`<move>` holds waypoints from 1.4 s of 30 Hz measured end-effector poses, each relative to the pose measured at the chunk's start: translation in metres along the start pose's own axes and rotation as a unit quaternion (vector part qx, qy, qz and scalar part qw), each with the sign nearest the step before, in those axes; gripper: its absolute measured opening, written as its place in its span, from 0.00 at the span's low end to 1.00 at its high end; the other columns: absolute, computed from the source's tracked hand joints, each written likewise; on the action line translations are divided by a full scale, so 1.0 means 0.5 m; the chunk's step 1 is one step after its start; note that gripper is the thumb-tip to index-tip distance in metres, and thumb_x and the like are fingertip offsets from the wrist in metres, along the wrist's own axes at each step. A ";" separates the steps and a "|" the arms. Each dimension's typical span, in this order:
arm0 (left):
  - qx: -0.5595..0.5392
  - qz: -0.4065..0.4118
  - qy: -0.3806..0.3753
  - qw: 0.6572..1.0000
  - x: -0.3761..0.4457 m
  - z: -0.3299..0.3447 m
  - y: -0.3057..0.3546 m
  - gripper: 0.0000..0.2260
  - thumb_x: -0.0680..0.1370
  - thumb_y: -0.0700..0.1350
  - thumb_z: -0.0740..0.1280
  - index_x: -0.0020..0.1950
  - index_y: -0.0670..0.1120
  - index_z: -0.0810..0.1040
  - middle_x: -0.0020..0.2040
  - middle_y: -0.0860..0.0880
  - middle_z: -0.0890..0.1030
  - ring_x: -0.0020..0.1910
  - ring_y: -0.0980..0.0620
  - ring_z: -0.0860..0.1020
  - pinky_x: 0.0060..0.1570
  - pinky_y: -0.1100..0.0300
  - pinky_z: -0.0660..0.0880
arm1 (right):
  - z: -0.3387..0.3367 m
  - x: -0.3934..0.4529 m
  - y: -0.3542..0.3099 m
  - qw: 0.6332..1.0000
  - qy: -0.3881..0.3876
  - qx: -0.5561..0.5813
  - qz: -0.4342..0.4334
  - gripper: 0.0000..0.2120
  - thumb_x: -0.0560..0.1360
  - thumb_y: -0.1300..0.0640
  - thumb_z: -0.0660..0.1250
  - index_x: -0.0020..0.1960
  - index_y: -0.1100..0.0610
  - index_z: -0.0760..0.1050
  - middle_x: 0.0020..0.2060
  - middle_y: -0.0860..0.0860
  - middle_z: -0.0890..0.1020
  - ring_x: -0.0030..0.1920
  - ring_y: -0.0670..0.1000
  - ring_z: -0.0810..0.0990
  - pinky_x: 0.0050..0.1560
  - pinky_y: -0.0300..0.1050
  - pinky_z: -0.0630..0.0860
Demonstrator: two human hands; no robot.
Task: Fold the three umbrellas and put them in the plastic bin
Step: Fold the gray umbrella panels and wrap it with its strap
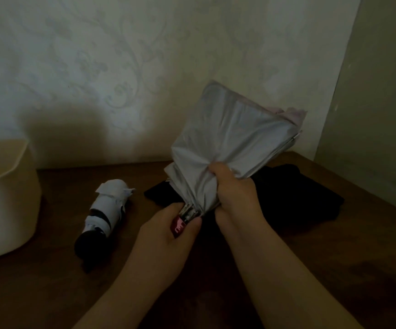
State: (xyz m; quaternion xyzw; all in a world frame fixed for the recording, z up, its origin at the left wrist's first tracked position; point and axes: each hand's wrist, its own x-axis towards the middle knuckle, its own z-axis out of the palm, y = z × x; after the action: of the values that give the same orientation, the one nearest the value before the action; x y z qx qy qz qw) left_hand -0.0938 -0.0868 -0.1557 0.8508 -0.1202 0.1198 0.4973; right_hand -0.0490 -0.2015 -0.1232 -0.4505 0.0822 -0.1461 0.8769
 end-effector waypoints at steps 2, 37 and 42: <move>0.007 0.020 0.008 1.000 -0.002 -0.004 0.004 0.07 0.76 0.51 0.66 0.42 0.62 0.71 0.41 0.58 0.78 0.43 0.69 0.74 0.38 0.75 0.71 | 0.001 0.002 -0.004 1.000 0.005 0.003 -0.001 0.09 0.73 0.62 0.69 0.53 0.59 0.76 0.43 0.50 0.81 0.42 0.47 0.80 0.40 0.37 0.79; -0.226 -0.182 -0.041 0.956 0.011 -0.026 0.007 0.19 0.60 0.60 0.69 0.42 0.48 0.79 0.38 0.47 0.85 0.34 0.49 0.83 0.32 0.58 0.78 | -0.031 0.044 -0.036 0.996 0.067 0.061 -0.021 0.22 0.67 0.60 0.74 0.60 0.58 0.77 0.52 0.54 0.83 0.49 0.53 0.83 0.44 0.46 0.82; -0.284 -0.214 -0.048 0.933 0.014 -0.032 0.003 0.19 0.63 0.55 0.71 0.46 0.43 0.80 0.37 0.44 0.85 0.24 0.52 0.75 0.26 0.61 0.72 | -0.023 0.032 -0.042 0.997 -0.009 0.048 -0.055 0.29 0.67 0.55 0.75 0.67 0.55 0.71 0.54 0.50 0.82 0.50 0.50 0.82 0.43 0.42 0.81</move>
State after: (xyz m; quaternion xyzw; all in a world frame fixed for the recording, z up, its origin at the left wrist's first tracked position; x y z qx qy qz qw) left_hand -0.0893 -0.0743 -0.1445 0.6844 0.0117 -0.0700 0.7256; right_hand -0.0408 -0.2272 -0.1131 -0.4126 0.0424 -0.1941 0.8890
